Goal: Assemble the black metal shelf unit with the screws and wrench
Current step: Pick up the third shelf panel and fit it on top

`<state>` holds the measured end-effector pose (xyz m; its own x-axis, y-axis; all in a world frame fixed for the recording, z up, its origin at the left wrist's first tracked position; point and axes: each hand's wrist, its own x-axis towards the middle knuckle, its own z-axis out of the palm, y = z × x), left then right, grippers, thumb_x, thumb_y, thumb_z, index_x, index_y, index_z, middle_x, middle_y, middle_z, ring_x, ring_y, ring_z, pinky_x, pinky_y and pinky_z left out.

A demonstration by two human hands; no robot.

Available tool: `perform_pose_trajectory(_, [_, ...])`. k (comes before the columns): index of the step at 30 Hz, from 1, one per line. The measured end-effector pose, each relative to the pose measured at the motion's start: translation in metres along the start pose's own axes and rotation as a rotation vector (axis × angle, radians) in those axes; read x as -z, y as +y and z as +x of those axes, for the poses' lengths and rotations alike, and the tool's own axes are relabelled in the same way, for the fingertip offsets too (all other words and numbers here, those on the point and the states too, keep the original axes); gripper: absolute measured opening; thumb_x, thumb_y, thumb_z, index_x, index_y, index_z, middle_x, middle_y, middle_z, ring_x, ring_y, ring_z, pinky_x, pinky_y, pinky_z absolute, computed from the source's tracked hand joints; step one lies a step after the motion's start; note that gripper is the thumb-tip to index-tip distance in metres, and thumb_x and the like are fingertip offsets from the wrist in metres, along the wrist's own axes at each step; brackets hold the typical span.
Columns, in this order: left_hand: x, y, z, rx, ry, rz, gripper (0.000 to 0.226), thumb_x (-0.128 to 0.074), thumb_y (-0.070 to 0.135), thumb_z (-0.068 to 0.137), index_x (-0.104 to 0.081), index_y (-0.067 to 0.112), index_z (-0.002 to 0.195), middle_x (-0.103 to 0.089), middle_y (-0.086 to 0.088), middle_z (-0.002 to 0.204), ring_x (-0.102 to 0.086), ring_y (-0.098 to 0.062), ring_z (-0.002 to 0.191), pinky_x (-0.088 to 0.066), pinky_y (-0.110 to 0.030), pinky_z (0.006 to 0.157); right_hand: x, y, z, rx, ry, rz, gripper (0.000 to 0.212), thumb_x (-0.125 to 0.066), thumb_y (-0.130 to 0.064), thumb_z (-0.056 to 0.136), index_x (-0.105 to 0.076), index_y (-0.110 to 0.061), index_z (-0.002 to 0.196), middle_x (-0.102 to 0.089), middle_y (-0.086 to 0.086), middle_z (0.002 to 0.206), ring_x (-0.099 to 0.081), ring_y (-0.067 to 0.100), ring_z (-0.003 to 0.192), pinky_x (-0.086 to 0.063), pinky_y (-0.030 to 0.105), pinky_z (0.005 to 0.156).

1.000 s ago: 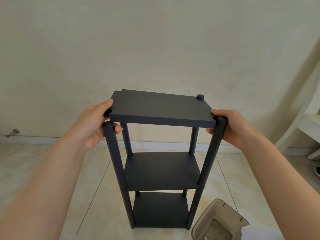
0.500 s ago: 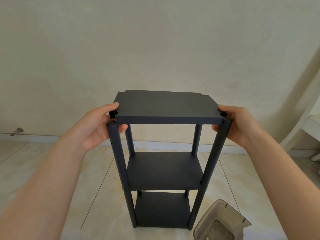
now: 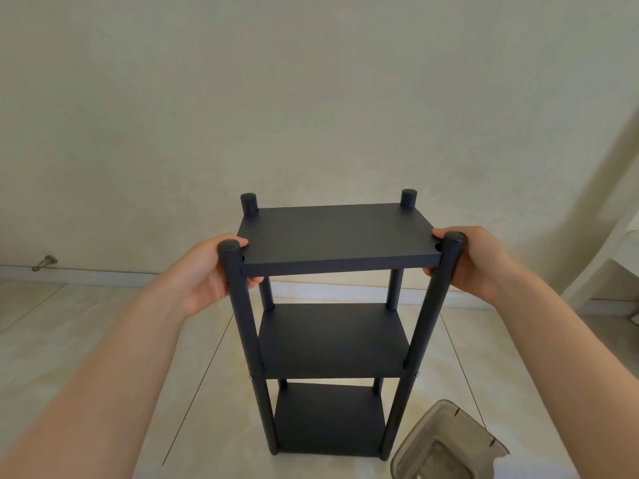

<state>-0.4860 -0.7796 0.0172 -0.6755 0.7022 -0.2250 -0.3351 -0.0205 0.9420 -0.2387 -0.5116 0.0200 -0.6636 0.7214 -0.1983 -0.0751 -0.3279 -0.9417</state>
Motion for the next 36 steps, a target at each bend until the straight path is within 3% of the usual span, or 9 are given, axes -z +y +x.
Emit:
perform_pose_trajectory(9, [0.008, -0.015, 0.011, 0.062, 0.043, -0.035, 0.016, -0.065, 0.021, 0.096, -0.065, 0.01, 0.107, -0.075, -0.005, 0.084, -0.073, -0.022, 0.068, -0.061, -0.036, 0.058, 0.0, 0.011, 0.006, -0.122, 0.083, -0.021, 0.019, -0.044, -0.011, 0.099, -0.059, -0.007, 0.087, -0.069, 0.007, 0.065, -0.066, 0.025, 0.061, -0.056, 0.041, 0.062])
perform_pose_trajectory(15, [0.013, -0.019, 0.012, 0.062, 0.047, 0.001, 0.02, -0.067, 0.023, 0.093, -0.067, 0.012, 0.11, -0.076, -0.005, 0.094, -0.074, -0.022, 0.08, -0.058, -0.043, 0.078, 0.003, 0.015, 0.003, -0.148, 0.108, -0.047, 0.017, -0.047, -0.013, 0.098, -0.059, -0.01, 0.086, -0.069, 0.006, 0.068, -0.066, 0.023, 0.061, -0.056, 0.037, 0.058])
perform_pose_trajectory(20, [0.01, -0.022, 0.008, 0.065, 0.085, 0.031, 0.016, -0.066, 0.022, 0.095, -0.067, 0.012, 0.108, -0.075, -0.005, 0.09, -0.07, -0.024, 0.086, -0.058, -0.044, 0.079, 0.0, 0.02, 0.002, -0.157, 0.127, 0.046, 0.014, -0.043, -0.012, 0.098, -0.057, -0.009, 0.093, -0.064, 0.006, 0.073, -0.061, 0.024, 0.061, -0.055, 0.036, 0.06])
perform_pose_trajectory(29, [-0.002, -0.019, 0.001, 0.028, 0.115, -0.037, 0.014, -0.064, 0.022, 0.097, -0.063, 0.012, 0.107, -0.065, -0.004, 0.094, -0.063, -0.021, 0.081, -0.054, -0.038, 0.078, -0.01, 0.025, 0.002, -0.076, 0.231, 0.091, 0.025, -0.034, -0.014, 0.094, -0.057, -0.01, 0.086, -0.058, 0.005, 0.074, -0.053, 0.024, 0.062, -0.046, 0.033, 0.062])
perform_pose_trajectory(36, [-0.004, -0.018, 0.002, 0.012, 0.193, -0.05, 0.014, -0.054, 0.021, 0.102, -0.064, 0.014, 0.096, -0.069, -0.001, 0.076, -0.064, -0.019, 0.068, -0.055, -0.035, 0.063, -0.016, 0.026, 0.001, -0.089, 0.264, 0.095, 0.025, -0.032, -0.013, 0.092, -0.055, -0.012, 0.081, -0.056, 0.005, 0.072, -0.051, 0.022, 0.063, -0.044, 0.034, 0.064])
